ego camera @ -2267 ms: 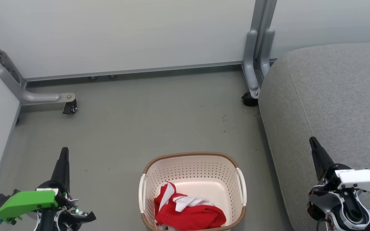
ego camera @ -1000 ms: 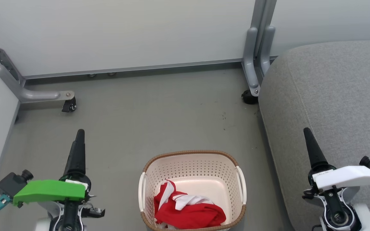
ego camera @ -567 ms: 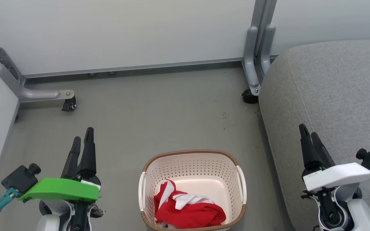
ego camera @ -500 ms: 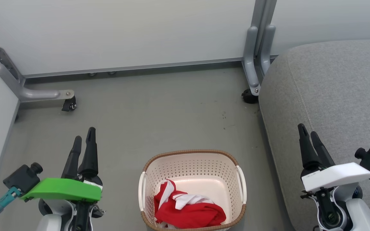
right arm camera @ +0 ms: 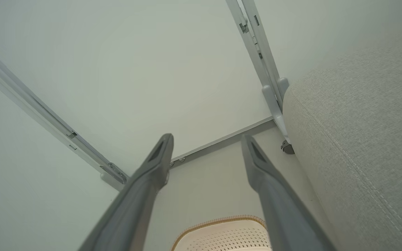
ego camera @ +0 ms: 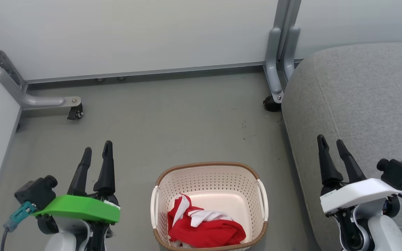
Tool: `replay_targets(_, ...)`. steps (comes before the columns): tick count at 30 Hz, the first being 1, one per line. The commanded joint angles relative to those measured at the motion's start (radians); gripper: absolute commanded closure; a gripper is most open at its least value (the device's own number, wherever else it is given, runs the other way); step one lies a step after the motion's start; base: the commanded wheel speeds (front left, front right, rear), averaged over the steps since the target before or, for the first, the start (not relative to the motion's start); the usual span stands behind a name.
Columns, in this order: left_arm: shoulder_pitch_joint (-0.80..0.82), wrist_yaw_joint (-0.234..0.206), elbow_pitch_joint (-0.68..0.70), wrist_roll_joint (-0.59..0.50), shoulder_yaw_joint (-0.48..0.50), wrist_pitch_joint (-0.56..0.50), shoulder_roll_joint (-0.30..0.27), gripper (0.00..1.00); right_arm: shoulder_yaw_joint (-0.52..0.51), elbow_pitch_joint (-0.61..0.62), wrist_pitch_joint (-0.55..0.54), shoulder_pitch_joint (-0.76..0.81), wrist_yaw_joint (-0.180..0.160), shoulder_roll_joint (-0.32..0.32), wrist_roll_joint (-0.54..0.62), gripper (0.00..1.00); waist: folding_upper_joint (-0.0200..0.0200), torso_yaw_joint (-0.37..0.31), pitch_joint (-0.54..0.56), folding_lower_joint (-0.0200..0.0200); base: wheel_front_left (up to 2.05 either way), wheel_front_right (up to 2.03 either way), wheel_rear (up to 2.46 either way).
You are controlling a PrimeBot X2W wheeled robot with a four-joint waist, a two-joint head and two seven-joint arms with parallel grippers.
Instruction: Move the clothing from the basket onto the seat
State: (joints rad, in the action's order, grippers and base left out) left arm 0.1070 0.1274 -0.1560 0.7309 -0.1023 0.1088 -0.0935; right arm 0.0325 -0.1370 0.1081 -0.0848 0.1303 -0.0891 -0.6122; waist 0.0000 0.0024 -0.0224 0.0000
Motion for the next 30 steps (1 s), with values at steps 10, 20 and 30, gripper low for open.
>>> replay_targets(10, 0.005, 0.003, -0.001, -0.143, -0.013, 0.037, -0.004, 0.00, 0.026, -0.009, 0.037, -0.001, 0.000, -0.012, 0.141, 0.00, 0.0000, 0.002, -0.002, 0.0000, 0.00, 0.00, 0.00)
replay_targets(20, -0.003, 0.004, -0.028, -0.247, -0.014, 0.061, 0.001, 0.00, 0.015, -0.022, 0.063, 0.000, 0.000, 0.001, 0.250, 0.00, 0.0000, 0.002, -0.005, 0.0000, 0.00, 0.00, 0.00)
replay_targets(30, -0.002, 0.004, -0.054, -0.337, -0.014, 0.084, 0.008, 0.00, 0.001, -0.031, 0.085, 0.007, 0.000, 0.016, 0.337, 0.00, 0.0000, 0.004, -0.010, 0.0000, 0.00, 0.00, 0.00)
